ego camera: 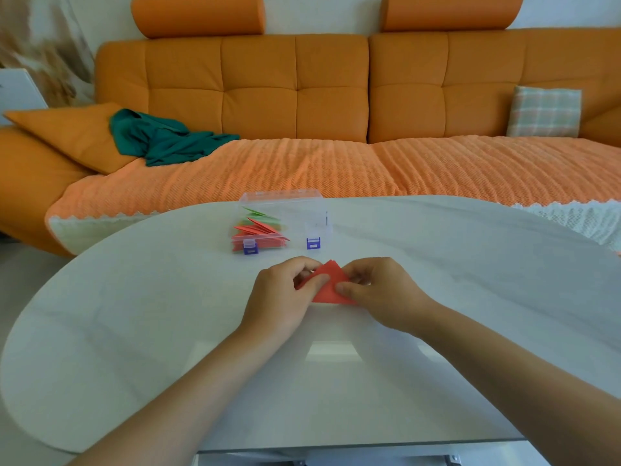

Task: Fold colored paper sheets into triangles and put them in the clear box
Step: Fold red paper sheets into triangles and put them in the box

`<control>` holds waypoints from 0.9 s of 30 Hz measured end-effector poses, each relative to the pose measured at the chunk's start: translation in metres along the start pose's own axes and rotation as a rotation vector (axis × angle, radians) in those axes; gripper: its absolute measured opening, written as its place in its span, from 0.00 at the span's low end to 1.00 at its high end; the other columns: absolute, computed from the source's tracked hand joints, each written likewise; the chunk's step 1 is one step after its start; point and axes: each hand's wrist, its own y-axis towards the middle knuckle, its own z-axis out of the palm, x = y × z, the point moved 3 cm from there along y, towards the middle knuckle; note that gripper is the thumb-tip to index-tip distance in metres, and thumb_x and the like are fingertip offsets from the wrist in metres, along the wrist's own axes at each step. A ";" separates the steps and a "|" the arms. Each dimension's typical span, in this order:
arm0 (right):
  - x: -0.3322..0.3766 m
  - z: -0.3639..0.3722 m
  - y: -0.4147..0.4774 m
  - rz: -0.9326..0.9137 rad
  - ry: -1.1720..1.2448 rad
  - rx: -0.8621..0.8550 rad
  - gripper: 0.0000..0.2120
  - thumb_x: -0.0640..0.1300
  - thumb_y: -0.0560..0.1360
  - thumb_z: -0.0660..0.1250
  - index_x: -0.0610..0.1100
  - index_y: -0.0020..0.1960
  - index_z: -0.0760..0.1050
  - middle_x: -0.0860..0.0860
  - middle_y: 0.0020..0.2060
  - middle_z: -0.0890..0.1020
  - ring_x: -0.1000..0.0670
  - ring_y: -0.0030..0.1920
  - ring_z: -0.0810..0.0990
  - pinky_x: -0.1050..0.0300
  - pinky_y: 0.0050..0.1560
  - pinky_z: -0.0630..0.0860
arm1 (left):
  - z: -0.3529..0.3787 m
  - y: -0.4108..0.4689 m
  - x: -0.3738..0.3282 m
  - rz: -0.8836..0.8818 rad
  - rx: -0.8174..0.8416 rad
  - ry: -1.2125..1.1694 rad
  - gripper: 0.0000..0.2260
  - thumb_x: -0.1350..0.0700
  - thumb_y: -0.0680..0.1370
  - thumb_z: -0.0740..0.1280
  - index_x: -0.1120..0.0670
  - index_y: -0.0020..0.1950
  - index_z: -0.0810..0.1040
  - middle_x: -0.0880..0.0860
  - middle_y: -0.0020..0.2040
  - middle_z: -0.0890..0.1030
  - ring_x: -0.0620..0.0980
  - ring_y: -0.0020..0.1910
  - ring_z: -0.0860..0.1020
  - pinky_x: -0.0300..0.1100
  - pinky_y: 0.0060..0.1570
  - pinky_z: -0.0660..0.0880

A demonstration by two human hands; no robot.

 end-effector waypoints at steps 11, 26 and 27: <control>0.003 0.010 -0.005 -0.029 -0.069 -0.063 0.07 0.47 0.80 0.65 0.53 0.51 0.82 0.57 0.42 0.83 0.58 0.44 0.79 0.66 0.43 0.74 | 0.005 -0.002 -0.002 0.028 -0.026 0.091 0.07 0.49 0.80 0.68 0.48 0.48 0.85 0.43 0.42 0.84 0.41 0.42 0.80 0.34 0.43 0.74; 0.013 0.012 -0.014 -0.057 -0.157 -0.080 0.16 0.45 0.84 0.54 0.50 0.55 0.82 0.53 0.46 0.84 0.52 0.46 0.80 0.57 0.50 0.76 | 0.006 -0.007 -0.012 0.100 -0.058 0.042 0.12 0.56 0.80 0.69 0.50 0.64 0.82 0.45 0.55 0.85 0.36 0.50 0.79 0.22 0.51 0.70; 0.013 0.012 -0.014 -0.062 -0.171 -0.076 0.16 0.45 0.84 0.54 0.50 0.55 0.82 0.53 0.46 0.84 0.51 0.46 0.80 0.56 0.51 0.76 | 0.007 -0.006 -0.010 0.098 -0.048 0.046 0.12 0.55 0.80 0.69 0.50 0.64 0.82 0.45 0.54 0.85 0.38 0.50 0.79 0.23 0.50 0.70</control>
